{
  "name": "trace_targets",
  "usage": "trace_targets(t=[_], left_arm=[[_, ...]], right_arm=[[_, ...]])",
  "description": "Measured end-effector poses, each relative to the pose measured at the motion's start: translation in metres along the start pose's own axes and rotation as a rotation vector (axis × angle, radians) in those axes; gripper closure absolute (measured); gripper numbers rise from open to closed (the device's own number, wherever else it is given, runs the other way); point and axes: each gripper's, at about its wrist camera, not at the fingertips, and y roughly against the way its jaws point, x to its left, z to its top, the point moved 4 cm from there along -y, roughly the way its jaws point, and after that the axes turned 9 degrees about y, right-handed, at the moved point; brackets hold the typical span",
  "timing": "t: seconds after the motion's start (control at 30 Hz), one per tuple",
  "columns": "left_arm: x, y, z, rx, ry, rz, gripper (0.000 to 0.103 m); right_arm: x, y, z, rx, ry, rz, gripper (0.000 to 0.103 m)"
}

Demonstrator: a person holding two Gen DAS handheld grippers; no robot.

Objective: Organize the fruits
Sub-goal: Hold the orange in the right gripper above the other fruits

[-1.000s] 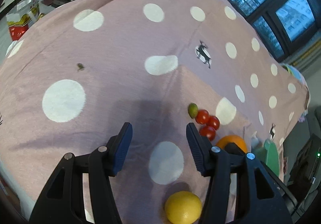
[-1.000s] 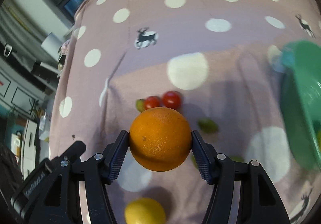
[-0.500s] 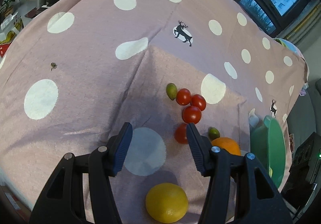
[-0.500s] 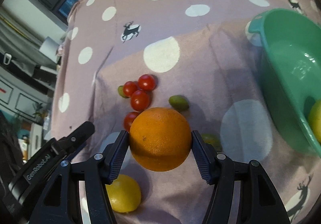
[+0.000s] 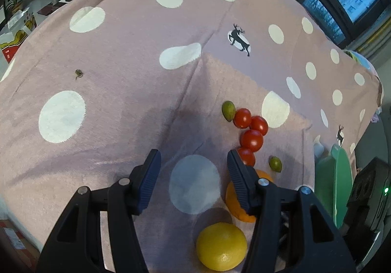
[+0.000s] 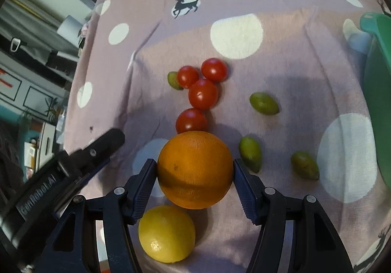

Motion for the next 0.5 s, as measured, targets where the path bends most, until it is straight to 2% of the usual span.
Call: trace_targets(t=[0.2,0.4,0.5], left_arm=[[0.0,0.002,0.0,0.024,0.013,-0.059,0.044],[-0.003,-0.001,-0.004,0.079,-0.006,-0.096,0.043],[-0.01,-0.003,-0.009,0.119,-0.03,-0.139,0.042]], right_arm=[[-0.012,0.018,0.002,-0.057,-0.034,0.012,0.038],[-0.036,0.033,0.003,-0.113,-0.163,0.122,0.038],[-0.041,0.034,0.003,-0.115,-0.193,0.16,0.038]])
